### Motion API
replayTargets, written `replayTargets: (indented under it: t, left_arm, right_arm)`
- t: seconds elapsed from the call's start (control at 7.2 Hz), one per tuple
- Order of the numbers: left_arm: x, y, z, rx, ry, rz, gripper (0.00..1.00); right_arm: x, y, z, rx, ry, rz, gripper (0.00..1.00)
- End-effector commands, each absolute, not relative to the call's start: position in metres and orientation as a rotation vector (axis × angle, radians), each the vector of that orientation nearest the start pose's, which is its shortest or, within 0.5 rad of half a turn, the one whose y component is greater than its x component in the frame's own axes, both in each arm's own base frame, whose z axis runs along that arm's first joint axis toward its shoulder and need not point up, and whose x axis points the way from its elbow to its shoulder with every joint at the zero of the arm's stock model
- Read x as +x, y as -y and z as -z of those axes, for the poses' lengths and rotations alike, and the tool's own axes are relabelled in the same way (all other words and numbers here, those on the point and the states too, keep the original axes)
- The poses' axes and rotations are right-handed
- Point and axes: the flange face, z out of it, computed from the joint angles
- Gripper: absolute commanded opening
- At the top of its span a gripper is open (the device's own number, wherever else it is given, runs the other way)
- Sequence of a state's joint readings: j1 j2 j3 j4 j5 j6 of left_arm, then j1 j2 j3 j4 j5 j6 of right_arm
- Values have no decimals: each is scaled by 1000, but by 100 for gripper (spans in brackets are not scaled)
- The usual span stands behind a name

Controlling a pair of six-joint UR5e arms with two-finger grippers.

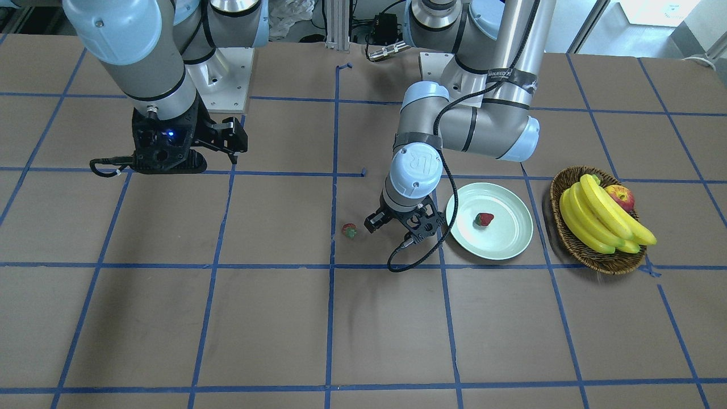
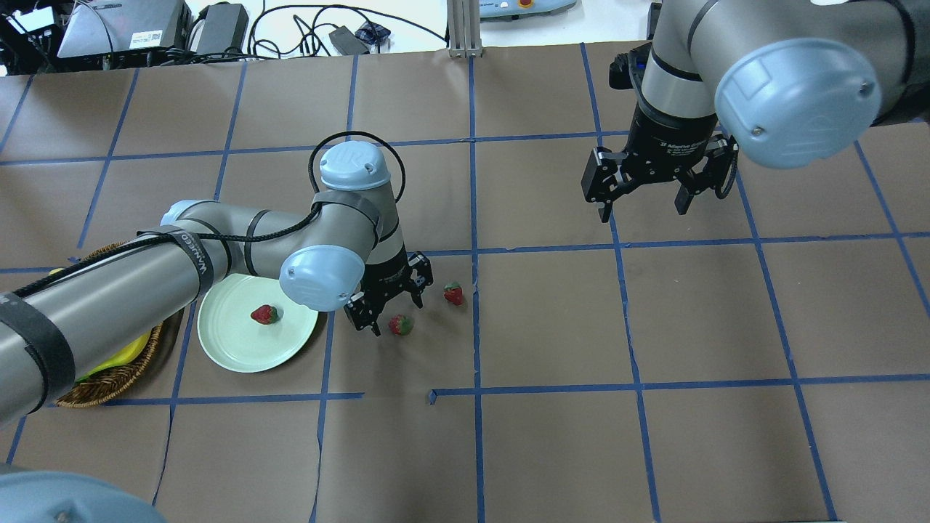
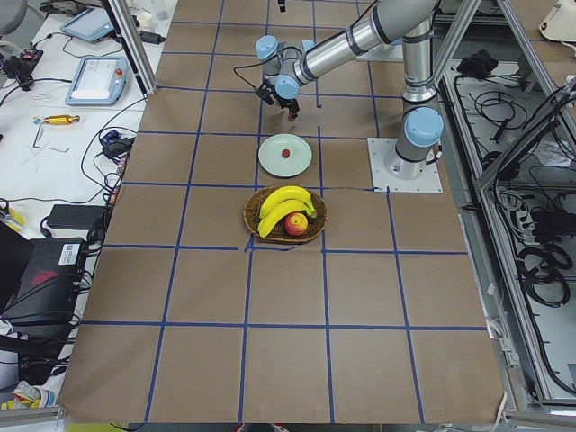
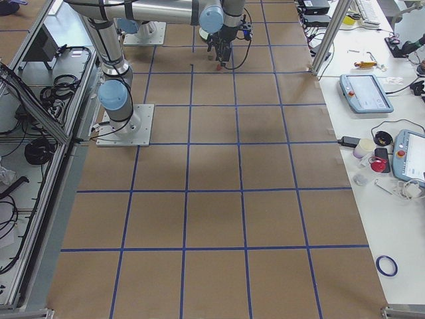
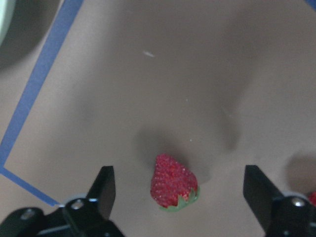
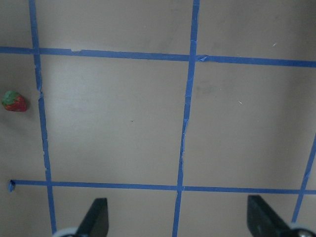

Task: Collect all strawberries into plate
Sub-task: 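Lower the left gripper onto the strawberry nearest the plate and close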

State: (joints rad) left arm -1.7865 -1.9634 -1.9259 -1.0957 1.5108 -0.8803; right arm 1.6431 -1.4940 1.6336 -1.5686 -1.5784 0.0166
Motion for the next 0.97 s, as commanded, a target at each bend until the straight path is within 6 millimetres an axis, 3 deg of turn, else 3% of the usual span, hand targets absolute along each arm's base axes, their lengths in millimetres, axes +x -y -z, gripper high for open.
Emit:
replayTargets:
  t: [0.0, 0.14, 0.28, 0.42, 0.69, 0.83]
  left_arm:
    - [-247, 473, -162, -1007, -2837, -418, 40]
    - [-248, 474, -162, -1012, -2838, -418, 9]
    - [-248, 474, -164, -1038, -2829, -413, 0]
    - [-248, 476, -169, -1019, -2846, -396, 0]
    - [-232, 504, -213, -814, -2948, -333, 0]
    - [-202, 528, -235, -720, -2953, -313, 0]
  right_arm:
    - [169, 495, -419, -90, -3146, -219, 100]
    - [169, 495, -419, -90, -3146, -219, 100]
    - [168, 495, -419, -90, -3148, -217, 100]
    - [168, 496, -420, -91, -3150, -212, 100]
    - [167, 496, -423, -90, -3164, -202, 100]
    - [167, 497, -425, -90, -3164, -195, 100]
